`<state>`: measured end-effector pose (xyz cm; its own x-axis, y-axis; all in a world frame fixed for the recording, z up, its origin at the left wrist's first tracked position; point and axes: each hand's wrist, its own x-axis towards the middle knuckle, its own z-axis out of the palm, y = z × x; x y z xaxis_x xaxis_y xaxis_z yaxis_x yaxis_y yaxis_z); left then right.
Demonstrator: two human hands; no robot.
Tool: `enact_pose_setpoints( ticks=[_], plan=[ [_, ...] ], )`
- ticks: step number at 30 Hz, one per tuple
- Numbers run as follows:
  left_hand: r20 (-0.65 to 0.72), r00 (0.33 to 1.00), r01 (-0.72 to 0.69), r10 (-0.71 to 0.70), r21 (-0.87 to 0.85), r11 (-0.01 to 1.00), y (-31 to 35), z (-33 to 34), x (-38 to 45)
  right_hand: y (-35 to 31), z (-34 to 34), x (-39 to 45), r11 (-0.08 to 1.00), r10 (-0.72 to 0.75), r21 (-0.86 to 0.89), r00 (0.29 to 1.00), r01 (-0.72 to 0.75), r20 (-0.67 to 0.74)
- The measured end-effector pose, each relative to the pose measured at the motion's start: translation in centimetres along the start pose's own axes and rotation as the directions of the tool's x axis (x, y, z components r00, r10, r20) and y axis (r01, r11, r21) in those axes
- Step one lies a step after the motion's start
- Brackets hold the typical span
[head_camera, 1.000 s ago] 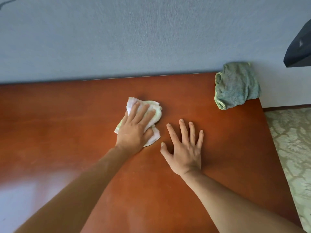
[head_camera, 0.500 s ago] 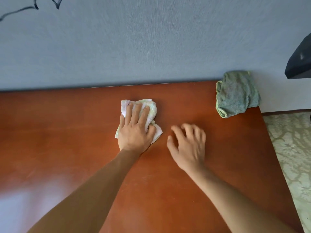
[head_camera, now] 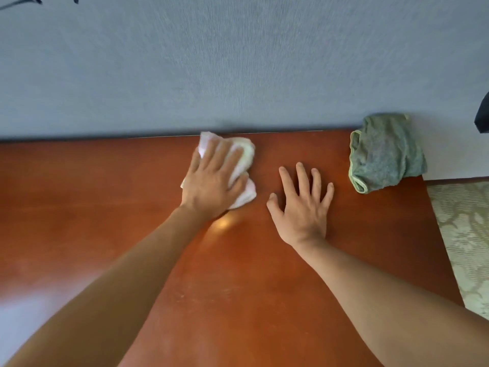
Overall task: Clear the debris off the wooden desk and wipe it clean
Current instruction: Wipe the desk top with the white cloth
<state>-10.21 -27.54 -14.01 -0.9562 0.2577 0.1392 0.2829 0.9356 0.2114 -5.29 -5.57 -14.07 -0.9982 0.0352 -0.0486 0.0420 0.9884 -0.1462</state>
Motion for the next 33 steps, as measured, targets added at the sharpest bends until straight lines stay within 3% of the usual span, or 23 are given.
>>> enact_pose_setpoints(
  ticks=[2,3,5,7,9,12,14,16,18,20,24,27,30,33],
  plan=[
    [-0.026,0.98,0.197,-0.198,-0.046,0.979,1.5,0.1,1.2,0.0,0.0,0.1,1.0,0.001,0.0,1.0,-0.001,-0.002],
    [-0.016,0.977,0.208,-0.211,-0.087,0.974,2.3,0.5,1.3,0.0,0.0,0.1,1.0,0.004,0.003,1.0,-0.004,-0.003],
    [0.049,0.999,0.026,-0.018,-0.166,0.986,3.0,0.8,0.6,0.0,-0.1,0.0,1.0,0.005,0.005,1.0,-0.005,-0.011],
    [0.103,0.948,-0.28,0.302,-0.185,0.942,1.3,0.5,0.0,0.0,-0.1,0.0,1.0,0.001,0.005,1.0,-0.001,-0.016],
    [0.137,0.911,-0.37,0.388,-0.138,0.919,-1.1,0.0,0.9,0.0,-0.1,0.1,1.0,0.005,0.007,1.0,-0.005,-0.017],
    [0.091,0.992,-0.079,0.086,-0.074,0.994,-2.1,-0.5,2.6,0.0,-0.1,0.1,1.0,0.018,0.015,1.0,-0.018,-0.003],
    [0.081,0.996,0.052,-0.045,-0.091,0.994,-0.5,-0.1,2.5,0.1,-0.1,0.1,1.0,0.015,0.002,1.0,-0.015,0.001],
    [0.119,0.993,0.032,-0.017,-0.126,0.992,1.1,0.2,1.4,0.1,-0.1,0.1,1.0,0.014,0.006,1.0,-0.014,0.0],
    [0.154,0.98,-0.108,0.129,-0.133,0.985,1.9,-0.1,-0.4,0.1,0.0,0.1,1.0,0.015,0.006,1.0,-0.015,-0.006],
    [0.155,0.974,-0.142,0.167,-0.161,0.977,2.0,-1.1,-2.7,0.1,0.1,0.2,1.0,0.008,0.003,1.0,-0.008,-0.007],
    [0.046,0.99,0.136,-0.132,-0.102,0.985,-1.1,-3.6,-9.0,0.1,0.0,0.0,1.0,0.01,-0.003,1.0,-0.01,-0.016],
    [0.038,0.935,0.353,-0.354,0.017,0.935,-7.7,-4.9,-13.0,0.1,0.0,0.0,1.0,0.01,-0.011,1.0,-0.011,-0.016],
    [0.153,0.932,0.305,-0.327,0.153,0.94,-11.5,-5.2,-14.4,0.2,0.1,0.0,1.0,0.008,-0.024,1.0,-0.009,-0.015],
    [0.165,0.936,0.284,-0.312,0.173,0.943,-11.9,-4.7,-14.4,0.1,0.1,-0.1,0.999,0.008,-0.033,1.0,-0.009,-0.021]
  ],
)
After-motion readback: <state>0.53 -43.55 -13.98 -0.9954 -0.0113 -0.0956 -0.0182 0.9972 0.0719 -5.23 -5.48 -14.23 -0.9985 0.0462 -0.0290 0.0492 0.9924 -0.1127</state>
